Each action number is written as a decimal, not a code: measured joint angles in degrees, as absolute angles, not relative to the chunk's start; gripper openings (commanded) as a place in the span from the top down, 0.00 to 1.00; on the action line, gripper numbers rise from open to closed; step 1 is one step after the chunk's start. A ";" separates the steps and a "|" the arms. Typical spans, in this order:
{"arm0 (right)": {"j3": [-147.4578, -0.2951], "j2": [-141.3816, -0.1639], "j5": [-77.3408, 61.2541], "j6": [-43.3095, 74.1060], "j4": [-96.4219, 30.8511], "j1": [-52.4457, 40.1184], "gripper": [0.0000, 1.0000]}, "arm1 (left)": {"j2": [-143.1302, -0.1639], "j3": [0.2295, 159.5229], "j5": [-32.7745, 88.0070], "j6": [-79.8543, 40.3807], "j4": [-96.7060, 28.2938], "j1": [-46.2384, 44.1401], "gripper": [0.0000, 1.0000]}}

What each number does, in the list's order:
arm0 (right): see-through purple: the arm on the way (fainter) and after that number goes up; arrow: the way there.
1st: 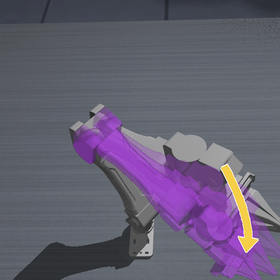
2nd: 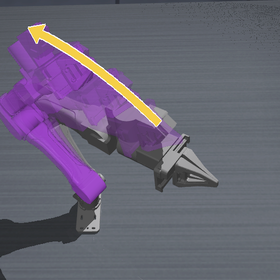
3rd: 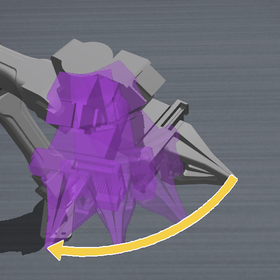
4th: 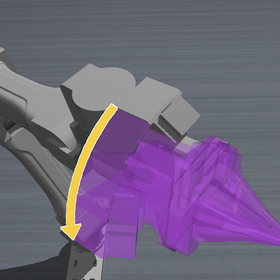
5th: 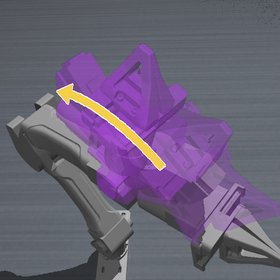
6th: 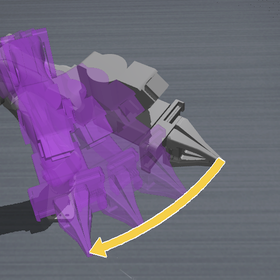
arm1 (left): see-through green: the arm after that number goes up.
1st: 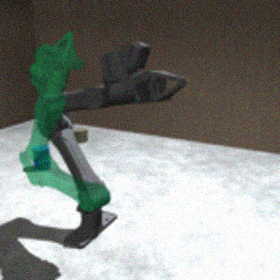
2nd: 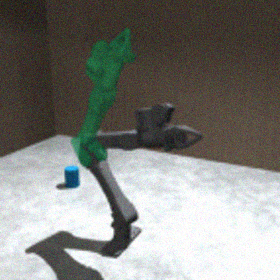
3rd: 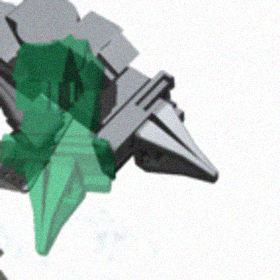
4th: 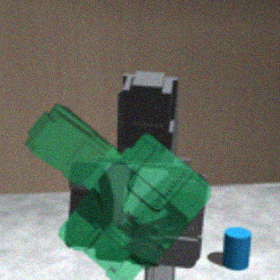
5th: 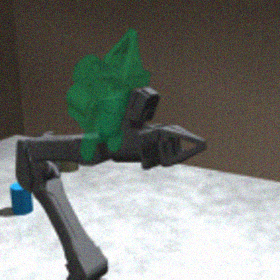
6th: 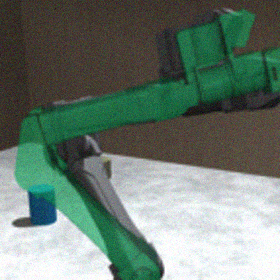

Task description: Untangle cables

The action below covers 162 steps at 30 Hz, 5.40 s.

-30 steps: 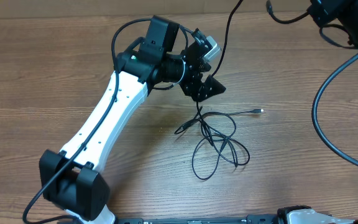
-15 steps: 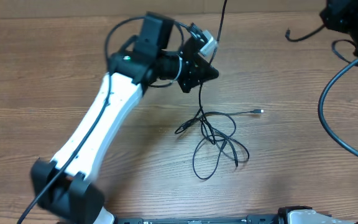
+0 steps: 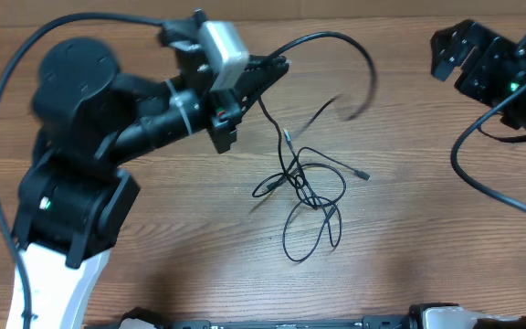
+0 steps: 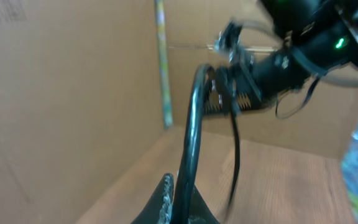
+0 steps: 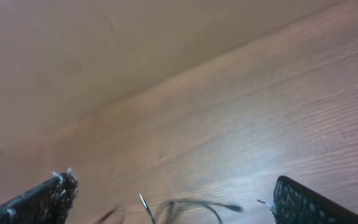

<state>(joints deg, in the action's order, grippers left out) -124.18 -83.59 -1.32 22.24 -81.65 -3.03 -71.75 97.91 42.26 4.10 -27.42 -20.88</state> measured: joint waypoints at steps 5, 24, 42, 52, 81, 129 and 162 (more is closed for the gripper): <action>-124.18 -85.25 -9.85 12.78 -84.03 -2.98 0.00 | -69.73 97.93 37.50 1.30 -25.36 -20.88 0.96; -124.18 -85.78 -45.98 -20.97 -87.00 -3.01 0.00 | -69.65 97.91 12.29 -39.07 -24.58 -20.88 0.96; -124.18 -85.78 -53.19 -24.75 -84.44 -7.55 0.00 | -69.65 97.91 2.92 -60.88 -5.61 -20.88 0.96; -124.18 -85.78 -56.88 -25.10 -80.18 -7.55 0.00 | -71.53 97.93 6.57 -61.76 -12.19 -20.93 0.96; -124.11 -90.04 -62.65 -24.47 -79.79 -9.37 0.08 | -81.14 97.91 18.20 -69.12 -11.92 -34.44 0.96; -123.68 -79.88 -37.80 17.28 -45.80 21.98 0.96 | -83.26 98.08 39.18 -33.98 -49.12 -23.86 0.00; -123.70 -95.20 -6.00 18.41 -80.12 59.22 0.96 | -83.26 98.10 6.52 -31.31 -74.37 -23.86 0.00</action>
<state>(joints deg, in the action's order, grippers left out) -123.70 -95.20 -6.00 18.41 -80.12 59.22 -83.26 98.10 6.52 -31.31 -74.37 -23.86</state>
